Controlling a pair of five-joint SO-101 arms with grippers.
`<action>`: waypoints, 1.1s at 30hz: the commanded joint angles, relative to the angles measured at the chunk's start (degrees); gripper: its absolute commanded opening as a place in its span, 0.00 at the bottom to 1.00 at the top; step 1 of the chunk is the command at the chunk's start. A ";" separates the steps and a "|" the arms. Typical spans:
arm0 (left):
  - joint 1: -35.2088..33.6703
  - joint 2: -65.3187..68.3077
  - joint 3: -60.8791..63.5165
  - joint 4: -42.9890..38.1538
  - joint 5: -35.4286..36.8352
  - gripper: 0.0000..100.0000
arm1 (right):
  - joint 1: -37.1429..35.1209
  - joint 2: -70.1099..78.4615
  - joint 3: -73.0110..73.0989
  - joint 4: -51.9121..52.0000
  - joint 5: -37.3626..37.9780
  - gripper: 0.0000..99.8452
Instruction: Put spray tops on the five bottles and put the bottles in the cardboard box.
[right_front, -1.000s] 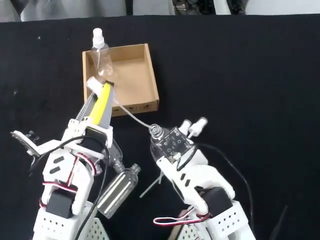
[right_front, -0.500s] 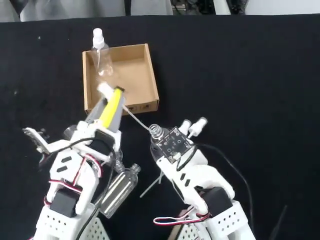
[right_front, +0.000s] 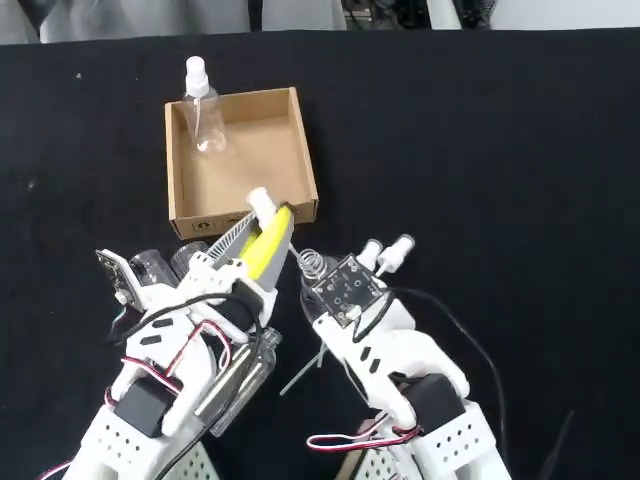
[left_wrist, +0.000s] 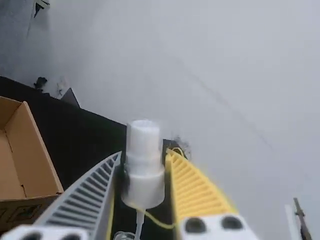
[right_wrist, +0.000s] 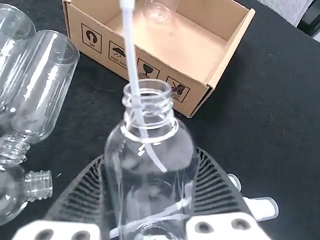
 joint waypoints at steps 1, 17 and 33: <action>1.54 -0.26 -1.01 -0.79 -0.79 0.03 | -0.53 -1.54 -1.01 0.18 0.00 0.05; 1.19 -0.53 -7.43 12.04 -0.35 0.18 | -0.53 -1.54 -0.92 -0.18 0.00 0.05; -8.40 -0.62 -11.38 11.69 3.25 0.11 | -0.44 -1.54 -0.75 -0.26 -0.09 0.05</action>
